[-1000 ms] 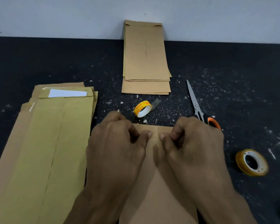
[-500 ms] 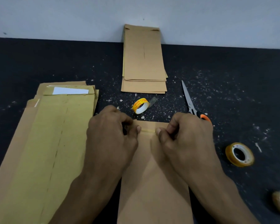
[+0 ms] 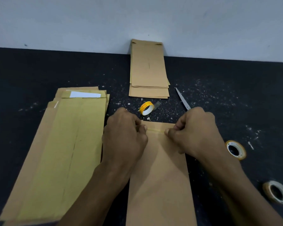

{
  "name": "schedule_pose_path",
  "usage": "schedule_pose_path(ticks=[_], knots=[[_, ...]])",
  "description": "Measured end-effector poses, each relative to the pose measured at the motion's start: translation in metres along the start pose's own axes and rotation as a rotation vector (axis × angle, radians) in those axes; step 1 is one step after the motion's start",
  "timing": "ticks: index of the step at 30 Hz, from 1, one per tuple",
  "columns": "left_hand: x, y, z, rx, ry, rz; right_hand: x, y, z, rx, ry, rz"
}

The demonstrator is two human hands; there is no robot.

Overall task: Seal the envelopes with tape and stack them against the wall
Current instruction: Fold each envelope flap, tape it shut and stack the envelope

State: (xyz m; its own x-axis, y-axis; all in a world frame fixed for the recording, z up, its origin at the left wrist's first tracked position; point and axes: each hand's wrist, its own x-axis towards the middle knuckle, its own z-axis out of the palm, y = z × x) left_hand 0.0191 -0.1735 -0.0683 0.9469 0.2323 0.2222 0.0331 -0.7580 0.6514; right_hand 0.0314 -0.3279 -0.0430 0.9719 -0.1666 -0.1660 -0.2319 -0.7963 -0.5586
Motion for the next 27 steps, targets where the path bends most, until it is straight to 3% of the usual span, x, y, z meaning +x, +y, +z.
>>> schedule_pose_path(ticks=[9, 21, 24, 27], knots=[[-0.002, 0.001, -0.004, 0.028, -0.01, 0.032, -0.008, 0.002, -0.015, 0.136, 0.014, 0.088], [0.011, -0.009, -0.021, -0.071, -0.283, 0.013, -0.017, 0.014, -0.008, 0.195, 0.102, -0.024], [0.014, -0.01, -0.028, -0.18, -0.34, -0.029, -0.021, 0.018, -0.008, 0.175, 0.136, -0.1], [0.02, -0.01, -0.043, -0.441, -0.409, -0.058, -0.024, 0.022, -0.013, 0.352, 0.095, -0.072]])
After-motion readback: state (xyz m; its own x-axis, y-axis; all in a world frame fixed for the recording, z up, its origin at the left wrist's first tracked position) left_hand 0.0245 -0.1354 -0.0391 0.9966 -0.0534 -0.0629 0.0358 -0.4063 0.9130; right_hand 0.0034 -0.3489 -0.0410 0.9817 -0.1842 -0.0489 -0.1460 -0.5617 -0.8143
